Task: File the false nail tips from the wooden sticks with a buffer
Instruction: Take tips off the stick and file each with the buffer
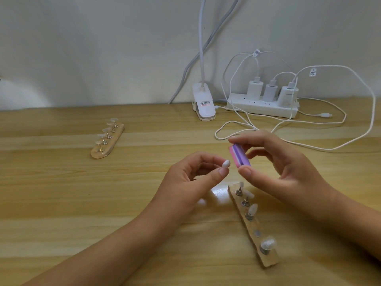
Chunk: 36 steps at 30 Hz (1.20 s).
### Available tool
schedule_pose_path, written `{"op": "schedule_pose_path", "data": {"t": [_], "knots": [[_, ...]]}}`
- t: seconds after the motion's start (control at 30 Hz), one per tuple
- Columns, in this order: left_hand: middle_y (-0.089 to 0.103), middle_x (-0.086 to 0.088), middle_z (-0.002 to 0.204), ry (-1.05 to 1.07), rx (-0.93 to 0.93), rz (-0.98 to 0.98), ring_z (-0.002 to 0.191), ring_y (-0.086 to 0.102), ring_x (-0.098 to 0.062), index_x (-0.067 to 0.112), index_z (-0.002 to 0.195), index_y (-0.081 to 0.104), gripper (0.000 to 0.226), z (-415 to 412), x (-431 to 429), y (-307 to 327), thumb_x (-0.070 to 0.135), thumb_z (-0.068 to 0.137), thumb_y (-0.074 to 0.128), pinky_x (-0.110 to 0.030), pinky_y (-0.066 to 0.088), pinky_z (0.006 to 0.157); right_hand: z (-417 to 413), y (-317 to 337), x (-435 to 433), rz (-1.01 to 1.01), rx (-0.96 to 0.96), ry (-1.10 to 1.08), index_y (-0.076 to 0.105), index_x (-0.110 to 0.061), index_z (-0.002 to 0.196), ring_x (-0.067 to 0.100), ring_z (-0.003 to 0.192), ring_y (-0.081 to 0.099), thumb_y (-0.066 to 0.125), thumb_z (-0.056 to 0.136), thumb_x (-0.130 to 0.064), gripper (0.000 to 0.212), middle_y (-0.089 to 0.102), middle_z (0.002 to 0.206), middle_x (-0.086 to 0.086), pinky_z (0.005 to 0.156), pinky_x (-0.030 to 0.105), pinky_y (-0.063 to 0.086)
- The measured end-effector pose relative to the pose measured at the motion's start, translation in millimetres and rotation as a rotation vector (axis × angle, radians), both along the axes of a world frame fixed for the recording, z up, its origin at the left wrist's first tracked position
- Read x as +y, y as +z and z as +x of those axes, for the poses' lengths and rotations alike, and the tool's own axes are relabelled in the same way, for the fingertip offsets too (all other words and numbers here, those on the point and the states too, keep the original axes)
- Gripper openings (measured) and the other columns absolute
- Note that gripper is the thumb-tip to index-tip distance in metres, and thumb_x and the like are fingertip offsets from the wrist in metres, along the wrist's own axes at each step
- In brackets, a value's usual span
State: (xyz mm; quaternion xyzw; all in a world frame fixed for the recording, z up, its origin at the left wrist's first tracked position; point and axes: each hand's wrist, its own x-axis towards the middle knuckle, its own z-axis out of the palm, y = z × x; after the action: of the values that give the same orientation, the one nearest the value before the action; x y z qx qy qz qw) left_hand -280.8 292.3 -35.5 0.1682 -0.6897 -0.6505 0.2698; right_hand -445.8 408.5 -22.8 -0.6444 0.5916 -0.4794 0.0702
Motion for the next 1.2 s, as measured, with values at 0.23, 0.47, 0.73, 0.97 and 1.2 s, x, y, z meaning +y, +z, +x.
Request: {"op": "schedule_pose_path", "data": {"t": [0.23, 0.47, 0.73, 0.97, 1.2], "knots": [[0.067, 0.018, 0.081, 0.011, -0.039, -0.006, 0.078, 0.060, 0.003, 0.033, 0.081, 0.071, 0.007, -0.1, 0.3, -0.1, 0.037, 0.077, 0.075, -0.014, 0.047, 0.064, -31.0, -10.8, -5.6, 0.369, 0.490, -0.291, 0.060, -0.025, 0.125, 0.015, 0.120, 0.046, 0.066, 0.089, -0.025, 0.036, 0.057, 0.122, -0.008, 0.105, 0.026, 0.030], [0.066, 0.014, 0.081, 0.010, -0.028, -0.034, 0.077, 0.058, -0.001, 0.032, 0.084, 0.070, 0.011, -0.2, -2.4, -3.1, 0.041, 0.076, 0.072, -0.021, 0.046, 0.066, 3.5, 9.8, -0.5, 0.025, -0.017, -0.027, 0.067, -0.026, 0.101, 0.014, 0.101, 0.065, 0.072, 0.078, -0.041, 0.027, 0.069, 0.100, -0.010, 0.089, 0.023, 0.049], [0.067, 0.013, 0.077, 0.011, -0.015, -0.042, 0.076, 0.059, -0.001, 0.036, 0.080, 0.070, 0.007, -1.7, -2.7, -4.5, 0.039, 0.074, 0.073, -0.020, 0.047, 0.065, 16.4, 2.9, -2.4, 0.081, -0.273, 0.023, 0.071, -0.022, 0.093, 0.015, 0.084, 0.068, 0.075, 0.075, -0.026, 0.018, 0.072, 0.090, -0.003, 0.083, 0.033, 0.056], [0.067, 0.011, 0.078, -0.017, 0.009, -0.023, 0.074, 0.059, -0.003, 0.032, 0.080, 0.069, 0.004, -1.5, -0.5, -3.1, 0.031, 0.076, 0.071, -0.018, 0.046, 0.064, 15.4, 0.5, -1.2, 0.068, -0.303, 0.001, 0.072, -0.022, 0.093, 0.018, 0.083, 0.069, 0.074, 0.079, -0.026, 0.015, 0.072, 0.093, 0.000, 0.082, 0.042, 0.056], [0.065, 0.015, 0.074, -0.027, 0.002, -0.008, 0.069, 0.057, -0.001, 0.031, 0.078, 0.070, 0.004, -1.1, -0.3, -3.2, 0.030, 0.075, 0.072, -0.015, 0.044, 0.061, 10.2, -0.1, -0.3, -0.012, -0.225, -0.002, 0.067, -0.015, 0.094, 0.020, 0.086, 0.068, 0.074, 0.080, -0.017, 0.016, 0.071, 0.090, 0.001, 0.081, 0.031, 0.057]]}}
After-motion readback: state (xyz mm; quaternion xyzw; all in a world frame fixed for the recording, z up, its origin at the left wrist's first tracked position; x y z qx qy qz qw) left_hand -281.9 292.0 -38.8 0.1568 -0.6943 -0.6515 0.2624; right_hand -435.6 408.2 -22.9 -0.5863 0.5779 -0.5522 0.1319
